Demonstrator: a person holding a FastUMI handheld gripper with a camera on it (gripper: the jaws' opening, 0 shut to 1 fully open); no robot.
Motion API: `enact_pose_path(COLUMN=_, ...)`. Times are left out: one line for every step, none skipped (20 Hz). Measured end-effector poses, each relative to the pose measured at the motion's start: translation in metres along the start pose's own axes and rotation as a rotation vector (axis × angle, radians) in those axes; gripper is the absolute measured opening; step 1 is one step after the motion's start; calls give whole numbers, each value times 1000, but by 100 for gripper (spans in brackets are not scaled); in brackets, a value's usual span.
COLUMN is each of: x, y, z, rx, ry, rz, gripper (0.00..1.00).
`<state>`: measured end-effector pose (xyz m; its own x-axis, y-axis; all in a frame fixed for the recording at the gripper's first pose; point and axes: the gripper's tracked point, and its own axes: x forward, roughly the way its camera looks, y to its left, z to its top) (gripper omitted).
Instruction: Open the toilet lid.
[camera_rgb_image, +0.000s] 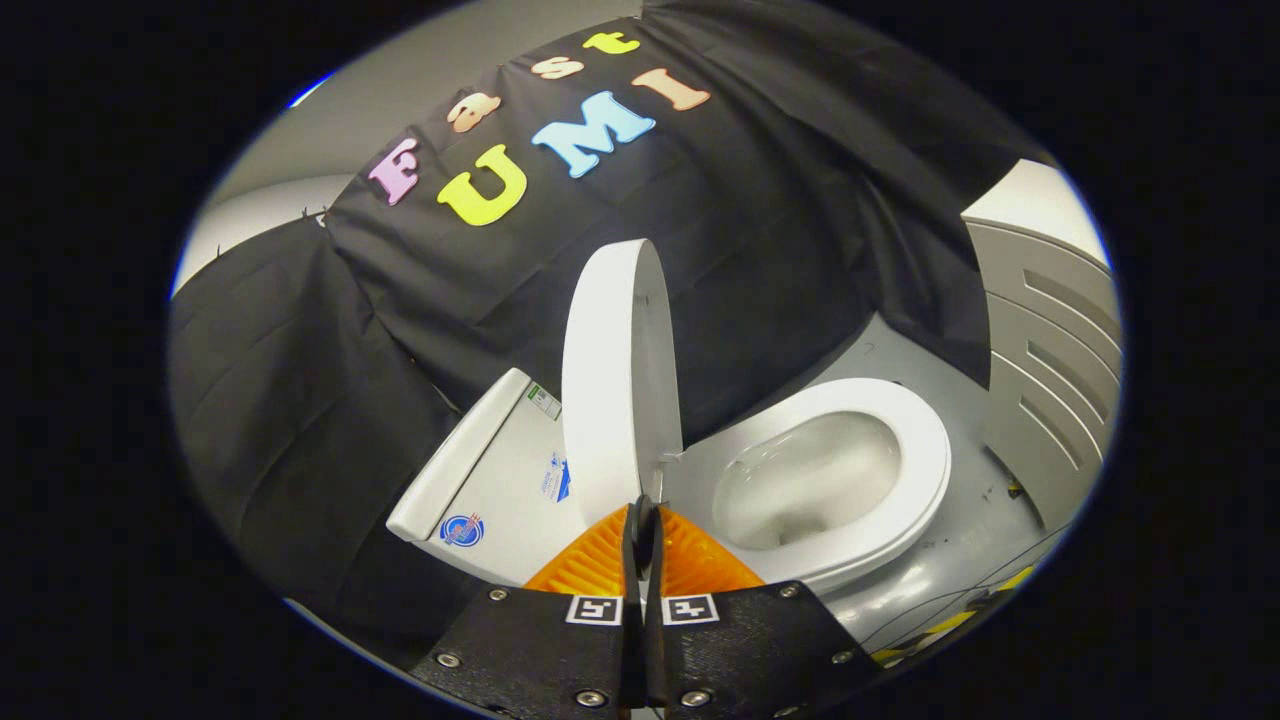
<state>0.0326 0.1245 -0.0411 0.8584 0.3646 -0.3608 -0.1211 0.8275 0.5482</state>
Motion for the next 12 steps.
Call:
enact_pose_path(x=0, y=8, z=0, rx=-16, ry=-8, rz=5, gripper=0)
enact_pose_path(x=2, y=15, z=-1, rx=-27, ry=-10, rz=10, gripper=0)
enact_pose_path(x=2, y=23, z=-2, rx=-39, ry=-14, rz=14, gripper=0)
enact_pose_path(x=4, y=30, z=-2, rx=-51, ry=-14, rz=18, gripper=0)
enact_pose_path(x=5, y=37, z=-3, rx=-64, ry=-17, rz=24, gripper=0)
enact_pose_path(x=7, y=44, z=-3, rx=-75, ry=-19, rz=32, gripper=0)
enact_pose_path(x=8, y=50, z=-4, rx=-83, ry=-21, rz=39, gripper=0)
enact_pose_path(x=10, y=55, z=-5, rx=-92, ry=-21, rz=46, gripper=0)
enact_pose_path(x=11, y=61, z=-6, rx=-98, ry=-21, rz=51, gripper=0)
enact_pose_path(x=13, y=68, z=-7, rx=-106, ry=-19, rz=56, gripper=0)
enact_pose_path(x=14, y=73, z=-9, rx=-112, ry=-19, rz=61, gripper=0)
enact_pose_path(x=16, y=79, z=-10, rx=-120, ry=-19, rz=66, gripper=0)
